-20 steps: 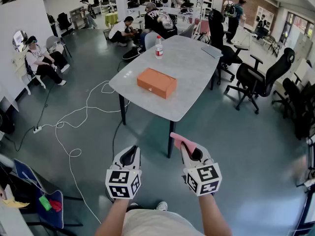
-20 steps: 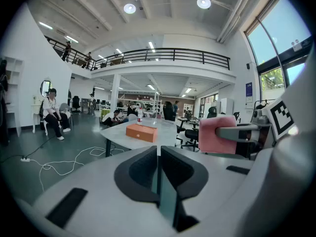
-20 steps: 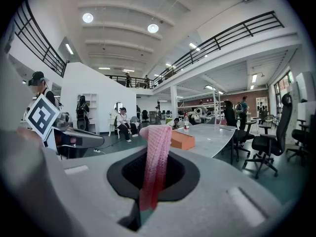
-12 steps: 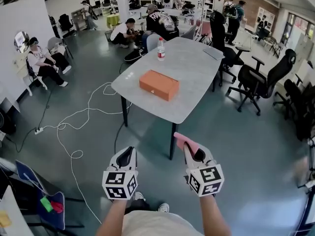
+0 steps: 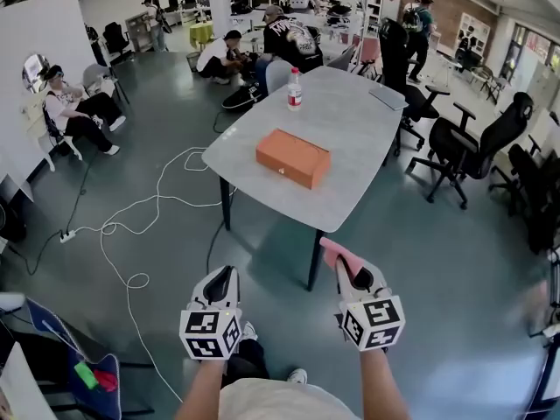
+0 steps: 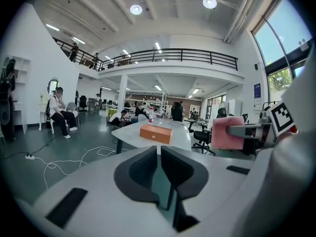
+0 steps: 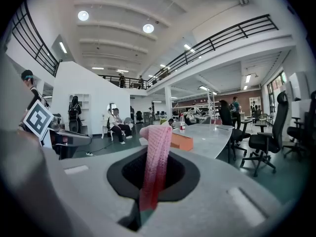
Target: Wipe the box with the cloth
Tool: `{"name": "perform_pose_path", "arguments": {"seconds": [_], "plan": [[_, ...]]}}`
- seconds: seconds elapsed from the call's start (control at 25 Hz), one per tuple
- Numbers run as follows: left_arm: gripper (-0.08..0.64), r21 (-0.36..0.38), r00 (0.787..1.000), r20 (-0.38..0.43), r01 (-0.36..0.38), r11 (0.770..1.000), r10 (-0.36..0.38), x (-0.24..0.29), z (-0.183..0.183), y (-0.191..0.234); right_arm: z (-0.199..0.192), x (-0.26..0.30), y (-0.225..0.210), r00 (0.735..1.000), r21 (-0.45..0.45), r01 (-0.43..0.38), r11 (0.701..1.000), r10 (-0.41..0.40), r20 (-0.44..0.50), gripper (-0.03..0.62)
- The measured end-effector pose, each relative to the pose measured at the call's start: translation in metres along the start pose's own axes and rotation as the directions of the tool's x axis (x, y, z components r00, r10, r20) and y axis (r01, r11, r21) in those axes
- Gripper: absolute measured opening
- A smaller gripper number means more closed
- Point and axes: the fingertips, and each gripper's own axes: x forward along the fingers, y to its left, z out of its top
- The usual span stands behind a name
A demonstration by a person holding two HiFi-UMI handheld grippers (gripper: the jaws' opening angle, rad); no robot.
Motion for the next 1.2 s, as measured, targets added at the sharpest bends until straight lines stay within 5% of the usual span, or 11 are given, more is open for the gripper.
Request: {"name": "perform_pose_path", "arguments": {"seconds": [0.28,0.68,1.2], "plan": [[0.029,-0.02,0.999,-0.024,0.024,1.0,-0.025,0.048,0.021,0.062,0.015,0.069,0.017,0.999,0.005,0.027,1.0,-0.027,-0.031,0.014],[0.029,-0.02,0.986,-0.043,0.157,0.987,-0.158,0.134,0.065,0.122,0.045,0.163,0.025,0.99,0.013,0.129,0.992,-0.128,-0.061,0.014],[0.029,0.008,0.964,-0.05,0.264,0.965,-0.263,0.207,0.091,0.149,0.057,0.228,0.005,0.974,0.041,0.222,0.974,-0.22,-0.051,0.014]]}}
